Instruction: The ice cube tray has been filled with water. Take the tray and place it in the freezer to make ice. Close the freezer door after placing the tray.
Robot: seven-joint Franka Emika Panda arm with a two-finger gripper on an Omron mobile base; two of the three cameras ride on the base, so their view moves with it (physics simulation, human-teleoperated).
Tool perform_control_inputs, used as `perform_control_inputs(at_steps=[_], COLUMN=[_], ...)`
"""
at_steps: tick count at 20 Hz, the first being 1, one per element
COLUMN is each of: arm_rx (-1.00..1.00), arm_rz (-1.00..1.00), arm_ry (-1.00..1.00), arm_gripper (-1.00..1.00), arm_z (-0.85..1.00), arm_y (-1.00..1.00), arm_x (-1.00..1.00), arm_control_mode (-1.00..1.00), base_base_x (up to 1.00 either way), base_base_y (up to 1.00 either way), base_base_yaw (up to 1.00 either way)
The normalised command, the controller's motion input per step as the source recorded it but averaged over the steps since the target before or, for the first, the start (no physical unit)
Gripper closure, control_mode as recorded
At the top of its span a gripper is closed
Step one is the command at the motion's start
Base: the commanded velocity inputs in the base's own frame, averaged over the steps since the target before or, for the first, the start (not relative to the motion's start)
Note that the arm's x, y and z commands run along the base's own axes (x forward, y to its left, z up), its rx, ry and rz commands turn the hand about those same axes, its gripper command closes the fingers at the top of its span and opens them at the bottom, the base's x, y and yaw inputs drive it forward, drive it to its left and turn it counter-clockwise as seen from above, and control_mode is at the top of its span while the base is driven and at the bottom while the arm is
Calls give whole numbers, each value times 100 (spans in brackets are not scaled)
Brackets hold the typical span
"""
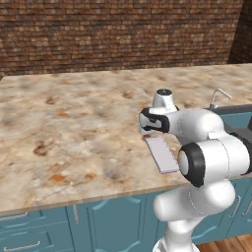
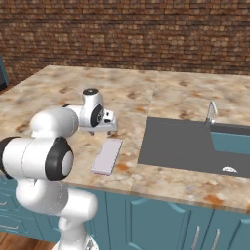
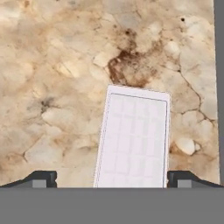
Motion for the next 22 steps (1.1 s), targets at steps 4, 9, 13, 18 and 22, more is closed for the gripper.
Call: perform_control_inputs(at_steps=[4,9,13,18,22], arm_rx=[0,0,0,0,0], arm_rz=[1,0,0,0,0], arm_ry=[0,0,0,0,0], arm_gripper=[-100,-100,-100,-100,-100], arm_z=[-23,-29,-46,-37,-32], arm_y=[8,5,0,0,2], arm_x=[54,37,39,54,55], arm_control_mode=[-100,-100,-100,-100,-100], base_base_x=[0,0,0,0,0], base_base_y=[0,0,0,0,0], base_base_yaw=[0,0,0,0,0])
